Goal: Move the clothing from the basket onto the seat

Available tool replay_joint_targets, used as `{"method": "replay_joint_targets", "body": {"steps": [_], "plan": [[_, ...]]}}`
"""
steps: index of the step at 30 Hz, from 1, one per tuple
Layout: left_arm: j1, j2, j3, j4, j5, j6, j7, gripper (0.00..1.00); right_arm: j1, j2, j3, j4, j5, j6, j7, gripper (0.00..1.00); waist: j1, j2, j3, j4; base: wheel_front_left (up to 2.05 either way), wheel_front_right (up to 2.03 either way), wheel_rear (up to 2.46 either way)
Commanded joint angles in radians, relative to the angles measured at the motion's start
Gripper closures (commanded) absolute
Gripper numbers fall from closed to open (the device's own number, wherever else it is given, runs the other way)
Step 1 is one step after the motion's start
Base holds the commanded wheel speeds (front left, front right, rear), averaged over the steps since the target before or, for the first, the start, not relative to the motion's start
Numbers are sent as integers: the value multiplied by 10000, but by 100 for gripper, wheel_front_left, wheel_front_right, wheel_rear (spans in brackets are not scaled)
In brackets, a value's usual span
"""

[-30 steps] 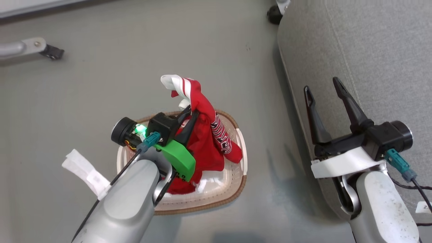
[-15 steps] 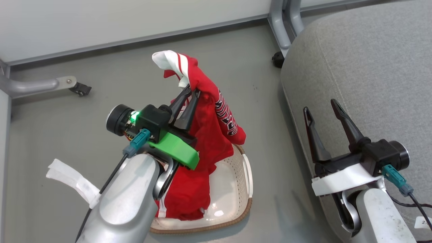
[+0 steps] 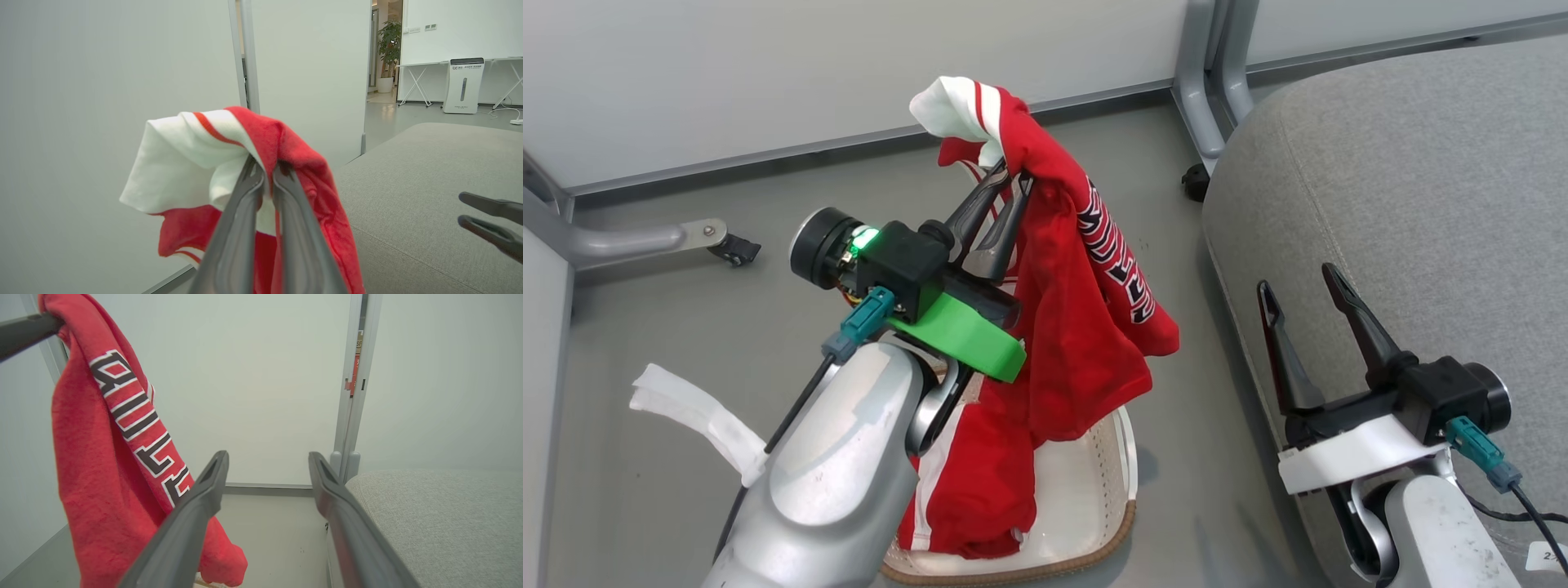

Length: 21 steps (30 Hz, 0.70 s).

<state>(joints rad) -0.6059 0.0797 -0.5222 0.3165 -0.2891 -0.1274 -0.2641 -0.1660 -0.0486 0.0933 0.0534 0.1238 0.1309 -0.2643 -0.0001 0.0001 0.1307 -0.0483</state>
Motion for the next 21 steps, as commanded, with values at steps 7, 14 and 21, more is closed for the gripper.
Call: {"method": "replay_joint_targets", "body": {"steps": [7, 14, 21], "plan": [[-87, -18, -43, -128, 73, -41, -7, 100, 104, -33, 35, -199, -21, -3, -3, 0, 1, -1, -65, -13, 0, 0, 0], [-41, -45, -86, -168, 92, -45, -7, 100, -409, -31, 743, -392, -310, -3, -3, 0, 1, -1, 23, 62, 0, 0, 0], [-164, -115, -294, -292, 46, -46, -7, 100, -1236, -34, 1721, -60, -662, -3, -3, 0, 1, -1, 152, 294, 0, 0, 0]]}}
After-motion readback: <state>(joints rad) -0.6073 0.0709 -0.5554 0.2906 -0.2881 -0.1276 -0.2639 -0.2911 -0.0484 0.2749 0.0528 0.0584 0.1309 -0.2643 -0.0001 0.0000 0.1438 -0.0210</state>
